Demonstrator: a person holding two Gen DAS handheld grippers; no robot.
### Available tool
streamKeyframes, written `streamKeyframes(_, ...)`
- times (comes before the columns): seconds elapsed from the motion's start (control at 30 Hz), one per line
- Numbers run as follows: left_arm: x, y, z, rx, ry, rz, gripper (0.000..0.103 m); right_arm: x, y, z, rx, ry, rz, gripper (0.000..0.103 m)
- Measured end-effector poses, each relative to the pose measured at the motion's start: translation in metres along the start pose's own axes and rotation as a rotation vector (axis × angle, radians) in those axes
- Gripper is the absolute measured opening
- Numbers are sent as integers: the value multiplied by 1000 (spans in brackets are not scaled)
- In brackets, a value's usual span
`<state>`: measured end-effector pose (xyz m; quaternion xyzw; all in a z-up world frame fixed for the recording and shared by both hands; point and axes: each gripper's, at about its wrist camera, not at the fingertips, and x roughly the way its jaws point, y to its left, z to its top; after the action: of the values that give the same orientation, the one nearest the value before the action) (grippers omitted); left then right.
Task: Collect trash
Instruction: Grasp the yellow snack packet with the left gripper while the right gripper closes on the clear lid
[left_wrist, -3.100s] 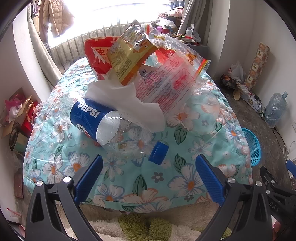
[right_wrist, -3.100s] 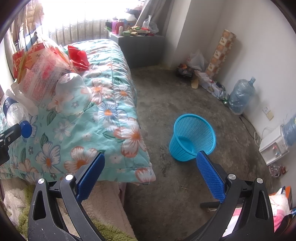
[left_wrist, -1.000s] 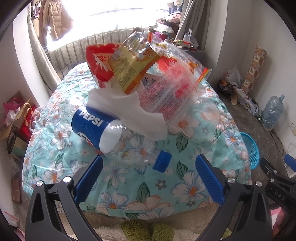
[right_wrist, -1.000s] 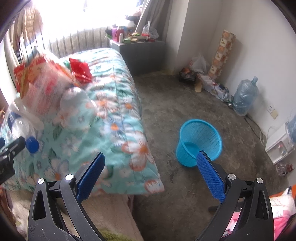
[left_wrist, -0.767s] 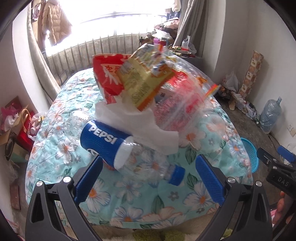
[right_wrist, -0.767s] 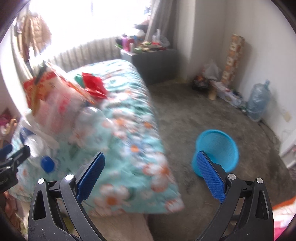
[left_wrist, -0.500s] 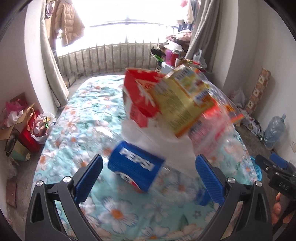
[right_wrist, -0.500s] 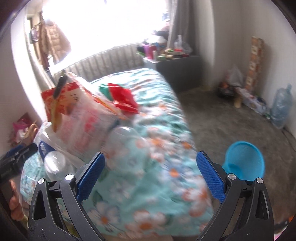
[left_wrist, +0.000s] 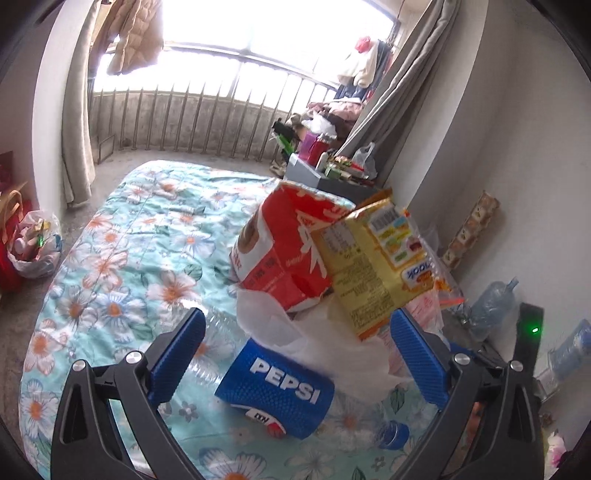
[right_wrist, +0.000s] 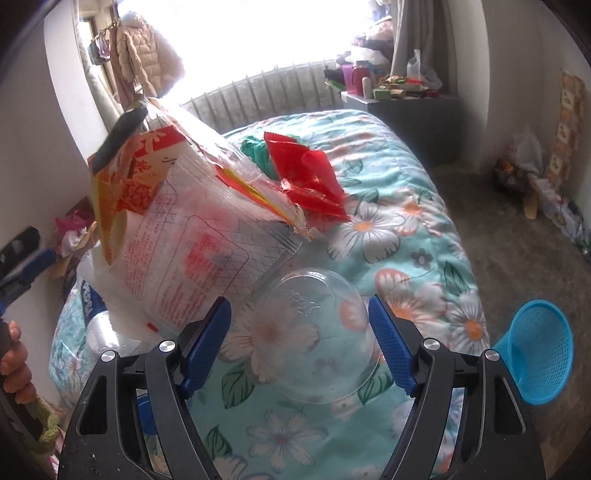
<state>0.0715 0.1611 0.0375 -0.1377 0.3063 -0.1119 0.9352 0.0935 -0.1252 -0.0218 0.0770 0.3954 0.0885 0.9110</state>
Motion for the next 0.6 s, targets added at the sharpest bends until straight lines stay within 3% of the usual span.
streamKeyframes(0.13,-1,-7,6,18,-28,-54,98,2,-4,-1,12,18,-2,64)
streamKeyframes(0.27,1,-35,8,123,-41,-133,98,-2,-10,-3,31,17,24,63)
streamKeyframes(0.33,5,-52,7,196,-49,-122,96,-6,-10,-5,26,18,24,63)
streamKeyframes(0.6,42,-107,-17,525,-42,30,72,-22,-23,-13,58,32,15,63)
